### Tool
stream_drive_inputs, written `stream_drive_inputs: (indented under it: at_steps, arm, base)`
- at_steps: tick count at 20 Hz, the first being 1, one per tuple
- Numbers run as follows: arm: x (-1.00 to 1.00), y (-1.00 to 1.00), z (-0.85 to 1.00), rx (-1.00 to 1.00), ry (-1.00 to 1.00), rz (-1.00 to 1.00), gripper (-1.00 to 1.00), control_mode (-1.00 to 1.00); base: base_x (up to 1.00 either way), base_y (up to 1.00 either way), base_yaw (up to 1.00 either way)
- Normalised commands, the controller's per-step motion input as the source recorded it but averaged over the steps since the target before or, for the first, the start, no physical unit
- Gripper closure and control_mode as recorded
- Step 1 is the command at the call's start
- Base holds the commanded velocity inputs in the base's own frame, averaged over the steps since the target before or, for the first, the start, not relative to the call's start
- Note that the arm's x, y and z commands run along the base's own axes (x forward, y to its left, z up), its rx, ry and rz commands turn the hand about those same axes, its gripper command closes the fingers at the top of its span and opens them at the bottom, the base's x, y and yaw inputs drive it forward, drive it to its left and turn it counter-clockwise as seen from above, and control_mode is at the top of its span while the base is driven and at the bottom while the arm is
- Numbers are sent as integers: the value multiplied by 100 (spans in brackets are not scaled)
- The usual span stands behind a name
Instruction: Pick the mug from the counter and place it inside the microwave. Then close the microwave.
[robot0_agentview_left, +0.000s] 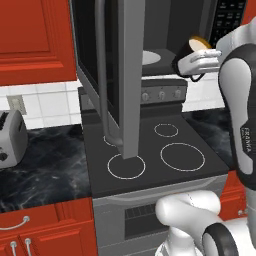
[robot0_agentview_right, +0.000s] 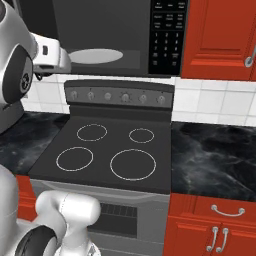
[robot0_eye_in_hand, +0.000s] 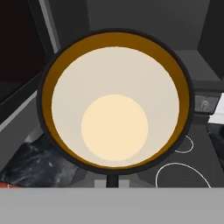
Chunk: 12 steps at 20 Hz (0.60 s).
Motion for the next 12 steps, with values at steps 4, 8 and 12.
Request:
stream_drive_inputs:
  at_steps: [4,8,12]
  arm:
    - [48,4,0,-6,0,-2,100,-100]
    - [54,8,0,-7,0,0,100,-100]
    - [67,0,0,-2,0,0,100,-100]
  base:
    - [0,0,0]
    - [0,0,0]
    - [0,0,0]
